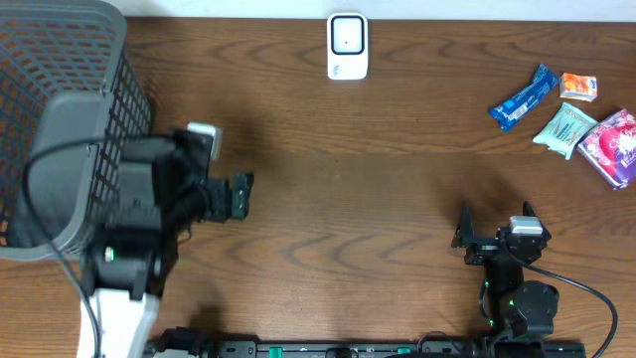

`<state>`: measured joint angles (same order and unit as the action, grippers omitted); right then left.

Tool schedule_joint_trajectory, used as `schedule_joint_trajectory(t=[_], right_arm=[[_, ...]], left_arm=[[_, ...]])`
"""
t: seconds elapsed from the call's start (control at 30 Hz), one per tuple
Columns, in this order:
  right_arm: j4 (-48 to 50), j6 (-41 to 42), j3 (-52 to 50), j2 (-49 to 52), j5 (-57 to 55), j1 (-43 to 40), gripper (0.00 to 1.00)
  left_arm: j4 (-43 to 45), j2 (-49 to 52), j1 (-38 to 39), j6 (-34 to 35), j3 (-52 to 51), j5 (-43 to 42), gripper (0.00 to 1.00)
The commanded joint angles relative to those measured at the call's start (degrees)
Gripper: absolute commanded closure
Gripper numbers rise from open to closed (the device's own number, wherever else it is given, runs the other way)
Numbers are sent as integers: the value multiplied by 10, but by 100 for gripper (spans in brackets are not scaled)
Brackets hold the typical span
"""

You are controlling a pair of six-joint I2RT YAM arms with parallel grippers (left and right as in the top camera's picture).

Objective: Scan the item barcode

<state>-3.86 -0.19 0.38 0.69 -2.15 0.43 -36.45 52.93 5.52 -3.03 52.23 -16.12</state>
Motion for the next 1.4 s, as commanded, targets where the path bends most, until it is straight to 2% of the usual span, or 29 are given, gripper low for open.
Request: schedule_joint_trajectory(t=[0.0,0.23,0.53,0.7,0.87,1.03,1.2,1.37], right_arm=[[-3,10,-1,-4,1,-4,1],[-3,10,-1,-4,1,-4,1],[-3,10,-1,-4,1,-4,1],[-3,10,-1,-4,1,-4,1],[-3,10,-1,-4,1,-4,1],[-3,10,-1,-4,1,-4,1],[-3,10,-1,-4,1,-4,1],[-3,10,-1,-4,1,-4,1]], left_arm=[[59,-87,-18,-15,-97,3,2],[134,-299,-39,-19,-257,3,2],[251,-453,-48,-17,-388,3,2],[300,-503,-79,20,-439,4,2],[355,-529,-90,64,-487,47,2],[423,-529,-92,68,-520,62,2],[413,-529,-104,68,-520,65,2],[332,-529,-113,65,-520,71,2]])
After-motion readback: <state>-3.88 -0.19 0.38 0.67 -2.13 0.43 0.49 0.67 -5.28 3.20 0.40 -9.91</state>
